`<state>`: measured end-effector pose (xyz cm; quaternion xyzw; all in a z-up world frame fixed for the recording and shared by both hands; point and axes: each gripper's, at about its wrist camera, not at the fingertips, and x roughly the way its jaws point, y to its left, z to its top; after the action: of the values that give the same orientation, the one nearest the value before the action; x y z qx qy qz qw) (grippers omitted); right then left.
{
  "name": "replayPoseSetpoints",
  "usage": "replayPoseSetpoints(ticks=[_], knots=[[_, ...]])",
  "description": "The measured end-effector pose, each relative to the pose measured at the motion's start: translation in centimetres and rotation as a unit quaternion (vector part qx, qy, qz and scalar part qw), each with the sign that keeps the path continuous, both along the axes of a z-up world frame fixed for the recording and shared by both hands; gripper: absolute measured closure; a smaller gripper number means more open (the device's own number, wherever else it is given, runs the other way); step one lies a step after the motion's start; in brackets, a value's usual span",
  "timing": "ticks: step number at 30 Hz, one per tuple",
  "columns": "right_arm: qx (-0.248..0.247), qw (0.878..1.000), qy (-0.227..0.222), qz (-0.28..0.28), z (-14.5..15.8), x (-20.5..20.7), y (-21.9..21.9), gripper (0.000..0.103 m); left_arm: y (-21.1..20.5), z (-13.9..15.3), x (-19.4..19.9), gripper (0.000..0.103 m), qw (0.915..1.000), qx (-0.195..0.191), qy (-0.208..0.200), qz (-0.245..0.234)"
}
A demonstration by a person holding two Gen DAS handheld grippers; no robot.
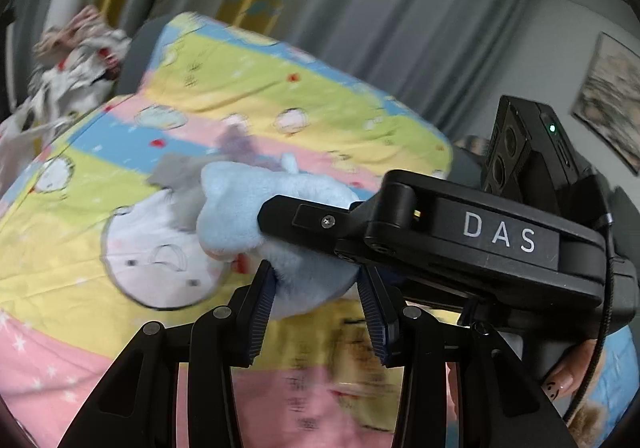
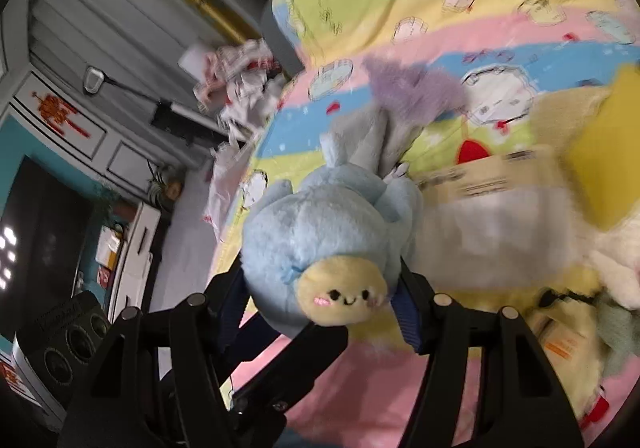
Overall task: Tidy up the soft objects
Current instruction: 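Grasp the light-blue plush bunny with the right gripper and lift it, then carry the bunny over the green-rimmed white box and open the right gripper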
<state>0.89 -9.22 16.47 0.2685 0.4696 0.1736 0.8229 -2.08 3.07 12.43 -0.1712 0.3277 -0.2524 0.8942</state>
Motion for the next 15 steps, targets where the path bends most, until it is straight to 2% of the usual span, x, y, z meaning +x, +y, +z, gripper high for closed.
replayPoseSetpoints(ticks=[8,12,15], knots=[[0.001,0.996,-0.07,-0.054,3.7,-5.9,-6.7,0.04,-7.2,3.7,-4.0,0.06,0.9965,0.011,-0.061,-0.057],[0.003,0.992,-0.092,-0.088,4.2,-8.1,-10.2,0.04,-11.3,4.4,-5.3,0.06,0.9917,0.015,-0.085,-0.095],[0.005,0.988,-0.101,-0.116,4.2,-9.3,-13.5,0.04,-14.0,4.6,-5.5,0.06,0.9895,0.012,-0.088,-0.114]])
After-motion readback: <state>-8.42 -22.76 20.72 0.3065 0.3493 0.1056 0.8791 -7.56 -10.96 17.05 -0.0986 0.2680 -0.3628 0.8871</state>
